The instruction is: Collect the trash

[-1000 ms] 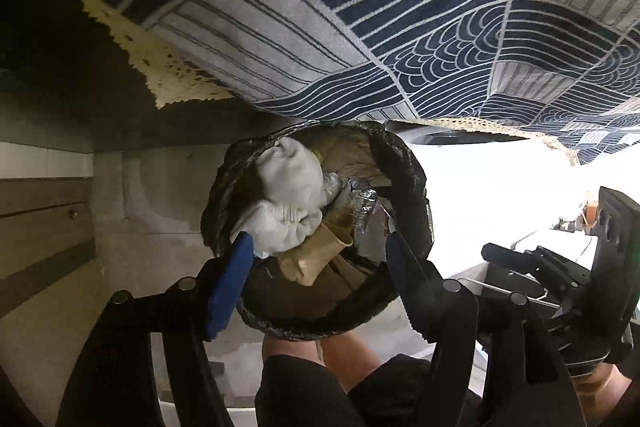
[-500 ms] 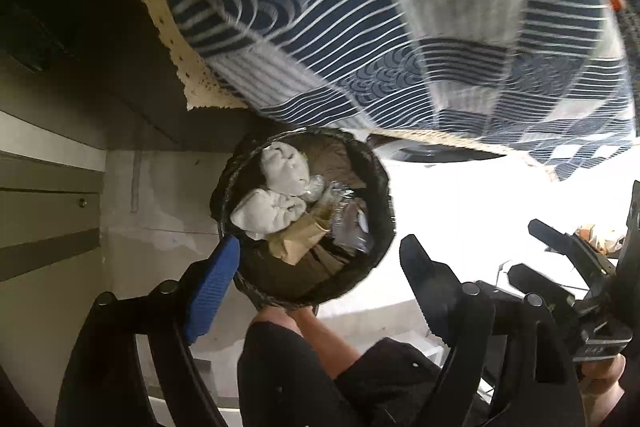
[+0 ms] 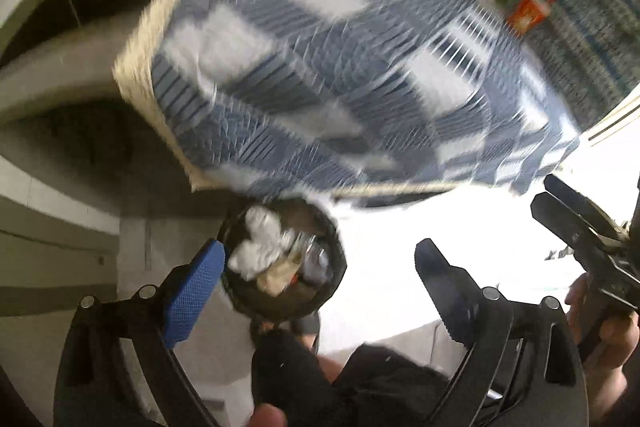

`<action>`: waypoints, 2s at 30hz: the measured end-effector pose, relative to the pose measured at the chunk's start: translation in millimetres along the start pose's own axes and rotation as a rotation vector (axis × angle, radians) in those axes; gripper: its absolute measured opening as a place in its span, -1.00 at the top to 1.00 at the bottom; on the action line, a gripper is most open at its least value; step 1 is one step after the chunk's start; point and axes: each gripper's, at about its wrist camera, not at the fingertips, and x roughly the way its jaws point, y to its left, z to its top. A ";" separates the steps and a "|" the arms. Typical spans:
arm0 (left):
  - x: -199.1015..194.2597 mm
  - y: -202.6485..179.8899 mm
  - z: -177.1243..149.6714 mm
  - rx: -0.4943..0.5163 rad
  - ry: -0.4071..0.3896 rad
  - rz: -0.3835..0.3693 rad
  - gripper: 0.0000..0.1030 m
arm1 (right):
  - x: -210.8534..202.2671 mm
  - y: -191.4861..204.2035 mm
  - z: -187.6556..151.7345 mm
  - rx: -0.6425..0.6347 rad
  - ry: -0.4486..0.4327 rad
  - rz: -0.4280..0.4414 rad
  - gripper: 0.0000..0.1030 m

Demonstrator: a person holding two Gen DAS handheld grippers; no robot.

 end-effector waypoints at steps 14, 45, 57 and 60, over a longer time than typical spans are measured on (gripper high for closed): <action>-79.5 -53.7 24.5 0.106 -0.183 0.045 -0.87 | -84.2 -4.6 42.3 -0.006 -0.170 -0.049 -0.90; -132.9 -61.8 22.0 0.135 -0.297 -0.022 -0.87 | -137.1 33.5 50.3 -0.048 -0.250 -0.095 -0.90; -139.3 -58.8 19.8 0.153 -0.294 -0.020 -0.87 | -141.1 37.8 44.6 -0.029 -0.268 -0.104 -0.90; -139.1 -56.6 20.2 0.154 -0.290 -0.025 -0.87 | -140.7 38.6 43.8 -0.026 -0.266 -0.101 -0.90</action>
